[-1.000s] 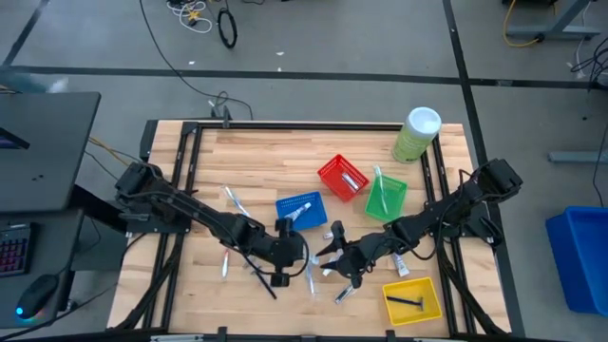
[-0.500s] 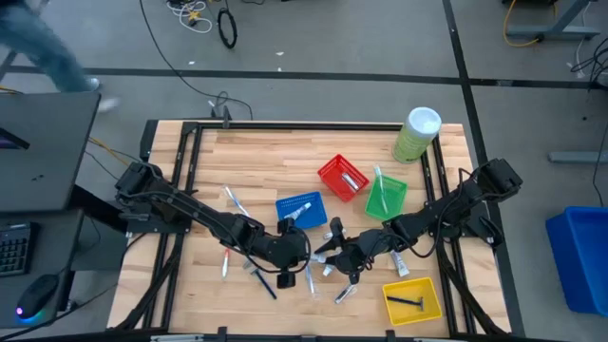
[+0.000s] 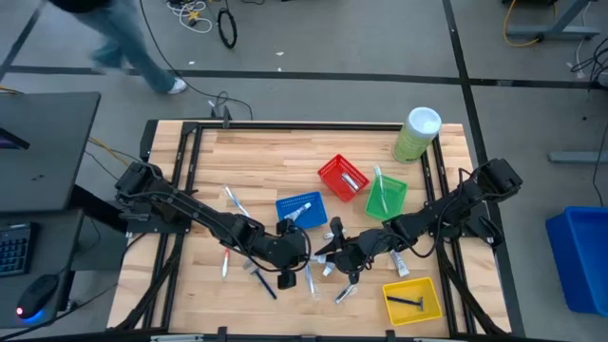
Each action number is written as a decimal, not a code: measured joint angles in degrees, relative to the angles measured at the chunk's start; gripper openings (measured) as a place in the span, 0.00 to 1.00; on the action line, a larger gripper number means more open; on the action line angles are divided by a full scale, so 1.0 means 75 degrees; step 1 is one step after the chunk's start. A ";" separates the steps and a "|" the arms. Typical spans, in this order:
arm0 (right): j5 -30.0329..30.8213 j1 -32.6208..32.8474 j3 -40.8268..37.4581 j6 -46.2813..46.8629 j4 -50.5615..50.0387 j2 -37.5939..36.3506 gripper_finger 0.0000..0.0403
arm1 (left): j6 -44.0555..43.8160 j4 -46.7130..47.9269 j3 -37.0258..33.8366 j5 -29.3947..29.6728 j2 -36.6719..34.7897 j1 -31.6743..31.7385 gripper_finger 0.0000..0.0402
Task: Pick & Place Travel size toiletries
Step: Put the white toothpaste into the blue bin, then put the silver nail cutter into the red bin
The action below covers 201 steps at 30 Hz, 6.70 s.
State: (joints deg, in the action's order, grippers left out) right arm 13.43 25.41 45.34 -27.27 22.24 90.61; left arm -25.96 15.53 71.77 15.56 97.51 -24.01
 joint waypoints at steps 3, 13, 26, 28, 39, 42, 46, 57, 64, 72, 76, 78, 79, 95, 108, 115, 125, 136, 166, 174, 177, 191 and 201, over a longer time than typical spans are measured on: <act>0.0006 0.0000 0.0000 0.0000 -0.0001 0.0000 0.11 | 0.0010 0.0003 0.0000 0.0086 0.0000 0.0003 0.11; -0.0258 0.0003 0.0000 0.0169 -0.0050 0.0000 0.06 | 0.0362 -0.0001 0.0000 0.0232 0.0000 0.0006 0.27; 0.1234 0.0015 0.0000 0.1597 -0.1111 0.0003 0.06 | 0.0380 0.0000 0.0000 0.0690 0.0000 0.0009 0.38; 0.2295 0.0015 0.0000 0.1684 -0.1051 0.0003 0.06 | 0.0395 0.0006 0.0000 0.0788 0.0000 0.0015 0.38; 0.6451 -0.0882 0.0000 0.4081 -0.2913 0.0003 0.06 | 0.0750 0.0001 0.0000 0.0844 0.0000 0.0009 0.34; 0.5112 -0.1663 0.0000 0.5271 -0.3685 0.0003 0.06 | 0.0694 0.0003 0.0000 0.0844 0.0000 0.0009 0.34; 0.4356 -0.2534 0.0000 0.6617 -0.4437 0.0003 0.05 | 0.0688 0.0003 0.0000 0.0840 0.0000 0.0009 0.34; 0.2985 -0.3351 0.0000 0.7210 -0.4547 0.0003 0.05 | 0.0715 0.0003 0.0000 0.0815 0.0000 0.0009 0.34; 0.3385 -0.3374 0.0000 0.7092 -0.4508 0.0003 0.05 | 0.0707 0.0003 0.0000 0.0809 0.0000 0.0009 0.34; 0.3403 -0.2811 0.0000 0.6209 -0.3078 0.0003 0.05 | 0.0779 0.0003 0.0000 0.0809 0.0000 0.0009 0.34; 0.3050 -0.2285 0.0000 0.5304 -0.1994 0.0003 0.05 | 0.0807 0.0000 0.0000 0.0809 0.0000 0.0009 0.34; 0.2200 -0.2098 0.0000 0.4986 -0.1785 0.0003 0.05 | 0.0959 0.0000 0.0000 0.0808 0.0000 0.0006 0.34; 0.1662 -0.2034 0.0000 0.4902 -0.1727 0.0003 0.05 | 0.1022 0.0000 0.0000 0.0809 0.0000 -0.0014 0.34; -0.0768 -0.2238 -0.0003 0.4446 -0.0875 0.0860 0.18 | 0.1036 0.0003 0.0000 0.1202 0.0000 -0.0102 0.34; -0.0488 -0.1745 0.0081 0.3550 -0.2184 -0.0704 0.37 | 0.1036 0.0015 0.0000 0.1176 0.0000 -0.0102 0.34; -0.0395 -0.1115 -0.0042 0.5201 -0.4818 -0.1573 0.37 | 0.1036 0.0006 0.0000 0.1176 0.0000 -0.0102 0.34; 0.0279 -0.0897 -0.1410 0.4964 -0.2898 -0.0898 0.46 | 0.1038 -0.0055 0.0000 0.1176 0.0000 -0.0102 0.34; -0.0148 -0.1494 -0.1425 0.4781 -0.2221 -0.0058 0.55 | 0.1116 -0.0070 0.0000 0.1176 0.0003 -0.0099 0.34; -0.0627 -0.1574 -0.1175 0.4782 -0.1781 0.0778 0.14 | 0.1094 -0.0061 0.0000 0.1176 0.0003 -0.0099 0.34; -0.0576 -0.1376 0.0196 0.5009 -0.4884 0.0090 0.14 | 0.1094 -0.0071 0.0000 0.1244 0.0003 -0.0099 0.34; 0.0067 -0.1375 0.0684 0.5283 -0.6110 -0.0414 0.14 | 0.1094 -0.0080 0.0000 0.1240 0.0003 -0.0102 0.34; 0.3526 -0.2753 0.0758 0.6319 -0.6414 -0.1067 0.16 | 0.1211 -0.0376 0.0003 0.1261 0.0005 -0.0102 0.34; 0.1855 -0.4190 -0.0217 0.6421 -0.4710 -0.0808 0.16 | 0.1324 -0.0414 0.0003 0.1263 0.0006 -0.0102 0.34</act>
State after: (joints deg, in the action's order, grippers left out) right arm 27.35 -6.02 43.71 20.89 -13.08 84.55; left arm -16.03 12.43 71.79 25.04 97.56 -24.77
